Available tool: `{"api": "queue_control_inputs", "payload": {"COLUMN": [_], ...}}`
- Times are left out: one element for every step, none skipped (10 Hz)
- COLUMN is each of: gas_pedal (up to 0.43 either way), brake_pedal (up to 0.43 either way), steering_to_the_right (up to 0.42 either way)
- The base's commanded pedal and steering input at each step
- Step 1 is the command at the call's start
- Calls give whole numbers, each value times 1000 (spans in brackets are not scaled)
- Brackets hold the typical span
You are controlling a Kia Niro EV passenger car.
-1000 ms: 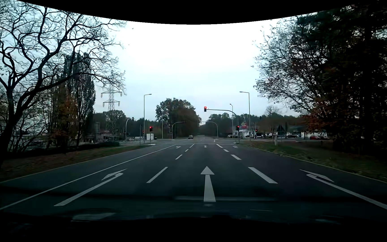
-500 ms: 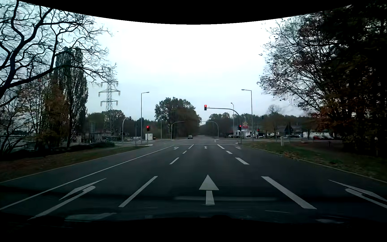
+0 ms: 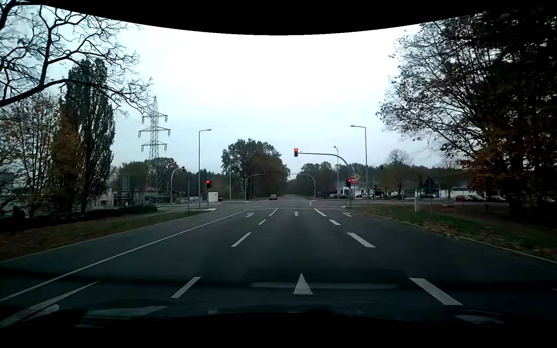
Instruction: Follow the waypoints while adhering to traffic rules and regulations
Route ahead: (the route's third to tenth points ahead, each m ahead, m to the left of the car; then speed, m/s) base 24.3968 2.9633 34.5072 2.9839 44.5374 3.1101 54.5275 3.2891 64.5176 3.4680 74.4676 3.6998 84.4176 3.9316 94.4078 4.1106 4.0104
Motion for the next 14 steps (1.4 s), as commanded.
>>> {"api": "queue_control_inputs", "payload": {"gas_pedal": [39,39,39,39,39,39,28,28,28,28,20,20,20,20], "brake_pedal": [0,0,0,0,0,0,0,0,0,0,0,0,0,0], "steering_to_the_right": [-2,-2,-2,-2,-2,-2,-2,-2,-2,-2,-2,-2,-2,-2]}}
